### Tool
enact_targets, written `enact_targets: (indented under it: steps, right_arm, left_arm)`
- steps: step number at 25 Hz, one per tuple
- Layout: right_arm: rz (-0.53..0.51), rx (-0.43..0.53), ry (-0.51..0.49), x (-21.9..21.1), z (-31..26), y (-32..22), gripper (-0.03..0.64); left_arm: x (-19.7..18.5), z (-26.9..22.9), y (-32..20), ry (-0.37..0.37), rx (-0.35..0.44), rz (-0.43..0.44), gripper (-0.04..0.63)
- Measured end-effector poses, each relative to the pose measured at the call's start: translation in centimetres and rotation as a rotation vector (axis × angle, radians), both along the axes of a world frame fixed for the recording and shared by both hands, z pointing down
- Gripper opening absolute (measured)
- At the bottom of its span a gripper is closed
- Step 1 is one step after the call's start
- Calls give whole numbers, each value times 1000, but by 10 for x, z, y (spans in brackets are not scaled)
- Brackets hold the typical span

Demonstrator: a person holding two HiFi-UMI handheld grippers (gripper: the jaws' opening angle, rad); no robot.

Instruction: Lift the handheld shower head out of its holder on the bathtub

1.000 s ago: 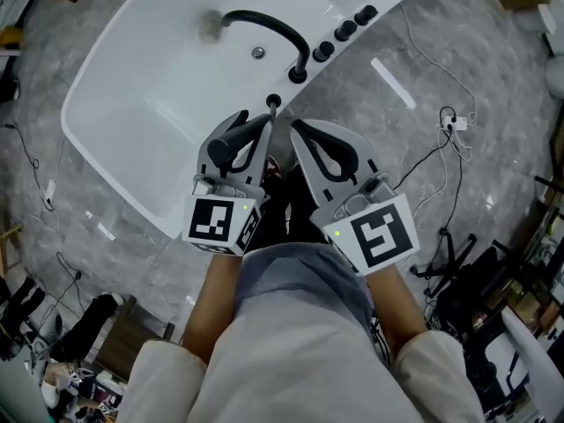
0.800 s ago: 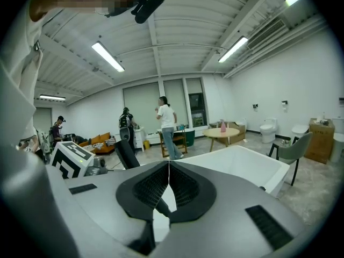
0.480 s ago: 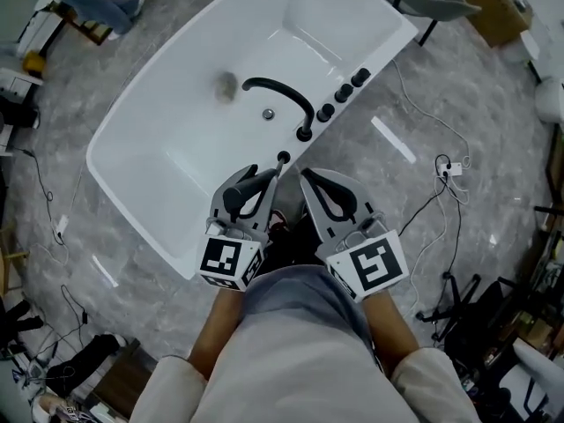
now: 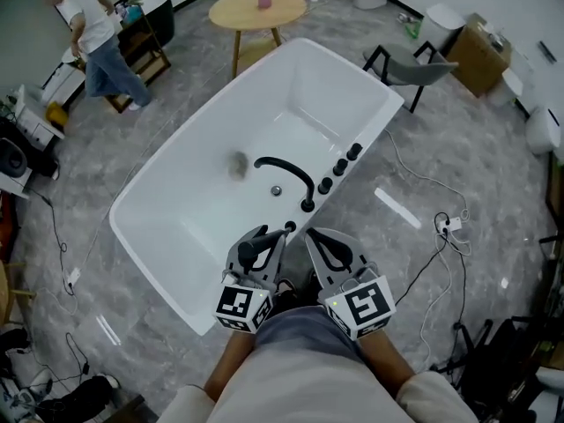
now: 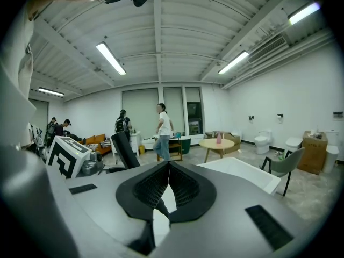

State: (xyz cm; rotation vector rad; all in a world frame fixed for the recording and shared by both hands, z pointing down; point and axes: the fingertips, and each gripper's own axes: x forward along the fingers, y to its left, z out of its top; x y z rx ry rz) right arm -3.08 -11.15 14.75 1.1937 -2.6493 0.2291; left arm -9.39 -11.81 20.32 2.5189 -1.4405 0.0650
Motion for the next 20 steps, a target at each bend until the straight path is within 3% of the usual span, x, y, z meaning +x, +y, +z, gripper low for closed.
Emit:
enact_targets:
  steps: [9, 20]
  right_arm:
    - [23, 31, -6, 5, -17, 10, 18]
    - [25, 46, -47, -1, -28, 20, 18]
  left_arm:
    - [-5, -36, 11, 60, 43, -11, 141]
    - [-19, -45, 16, 63, 46, -5, 141]
